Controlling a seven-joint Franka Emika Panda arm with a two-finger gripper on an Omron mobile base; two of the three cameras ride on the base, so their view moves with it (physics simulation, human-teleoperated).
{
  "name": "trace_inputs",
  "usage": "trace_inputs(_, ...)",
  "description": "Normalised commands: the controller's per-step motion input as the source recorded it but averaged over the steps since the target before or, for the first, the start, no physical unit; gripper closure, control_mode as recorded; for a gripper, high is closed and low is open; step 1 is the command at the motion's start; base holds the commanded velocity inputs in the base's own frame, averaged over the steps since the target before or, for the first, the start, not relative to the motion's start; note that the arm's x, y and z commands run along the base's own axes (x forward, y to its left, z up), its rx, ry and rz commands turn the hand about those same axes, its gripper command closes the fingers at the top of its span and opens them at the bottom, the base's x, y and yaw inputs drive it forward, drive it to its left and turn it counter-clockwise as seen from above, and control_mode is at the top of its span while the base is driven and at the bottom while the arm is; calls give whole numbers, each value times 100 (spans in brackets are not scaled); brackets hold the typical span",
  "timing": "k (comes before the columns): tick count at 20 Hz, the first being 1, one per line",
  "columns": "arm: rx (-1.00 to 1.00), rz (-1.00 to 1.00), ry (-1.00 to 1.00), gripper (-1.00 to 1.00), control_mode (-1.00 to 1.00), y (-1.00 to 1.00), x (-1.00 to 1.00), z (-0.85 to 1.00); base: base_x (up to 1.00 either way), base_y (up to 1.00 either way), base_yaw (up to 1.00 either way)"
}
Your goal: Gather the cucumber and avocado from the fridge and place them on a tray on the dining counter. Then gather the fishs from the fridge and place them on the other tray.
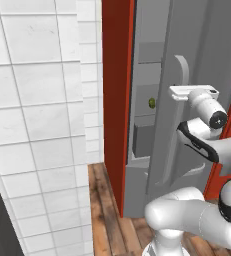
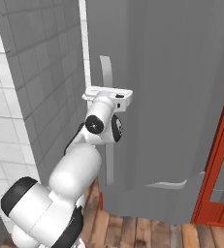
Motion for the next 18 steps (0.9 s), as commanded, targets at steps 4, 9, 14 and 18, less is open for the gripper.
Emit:
trace_inputs(4,0,4,11,100,-100,-100,-64,0,0,0,0)
trace_inputs(9,0,3,13,100,-100,-96,-62,0,0,0,0)
trace_inputs(14,-1,1,7,100,-100,-90,-56,-4,0,0,0)
trace_inputs(18,-2,1,8,100,-100,-78,-41,-1,0,0,0)
